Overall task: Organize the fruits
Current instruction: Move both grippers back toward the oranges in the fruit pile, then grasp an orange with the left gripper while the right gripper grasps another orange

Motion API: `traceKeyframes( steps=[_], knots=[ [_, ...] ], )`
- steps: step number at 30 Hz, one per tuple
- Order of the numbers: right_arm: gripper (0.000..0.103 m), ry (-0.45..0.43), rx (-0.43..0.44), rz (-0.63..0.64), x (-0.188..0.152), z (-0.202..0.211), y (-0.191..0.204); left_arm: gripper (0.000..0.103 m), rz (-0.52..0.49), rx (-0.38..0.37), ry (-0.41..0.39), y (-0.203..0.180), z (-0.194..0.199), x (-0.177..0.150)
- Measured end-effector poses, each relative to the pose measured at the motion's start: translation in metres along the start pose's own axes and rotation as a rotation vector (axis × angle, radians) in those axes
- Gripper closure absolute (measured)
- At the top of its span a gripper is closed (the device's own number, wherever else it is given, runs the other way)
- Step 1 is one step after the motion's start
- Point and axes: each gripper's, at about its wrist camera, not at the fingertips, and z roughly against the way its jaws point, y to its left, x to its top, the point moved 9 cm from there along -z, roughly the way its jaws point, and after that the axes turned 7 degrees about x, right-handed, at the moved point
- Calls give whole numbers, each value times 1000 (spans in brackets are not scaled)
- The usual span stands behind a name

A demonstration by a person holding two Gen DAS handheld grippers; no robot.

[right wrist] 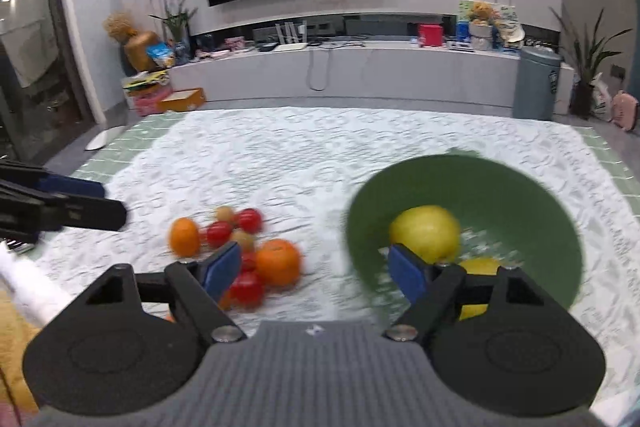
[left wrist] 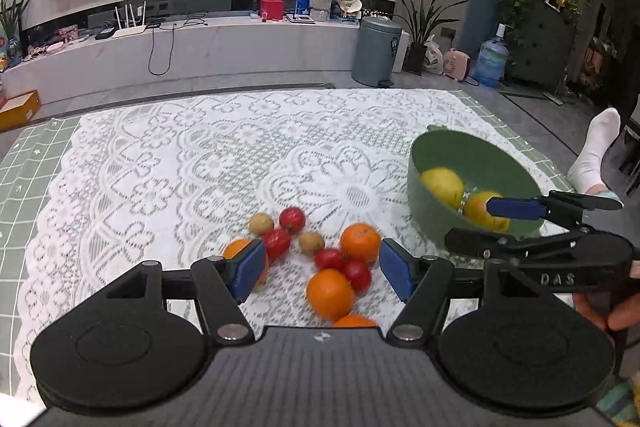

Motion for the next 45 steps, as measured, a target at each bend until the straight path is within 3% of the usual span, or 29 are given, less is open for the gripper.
traceKeyframes(
  steps=[16, 27, 34, 45],
  knots=[
    [50, 177, 146, 16, -58, -43, 66, 44, 81, -104, 97, -1, -33, -50],
    [53, 221, 183, 15, -69, -63, 75, 46, 147, -175, 146, 0, -69, -50],
    [61, 248, 185, 9, -73, -73, 75, 46, 152, -160, 156, 3, -81, -49],
    [63, 250, 185, 42, -74, -75, 78, 52, 173, -159, 180, 11, -92, -55]
  ],
)
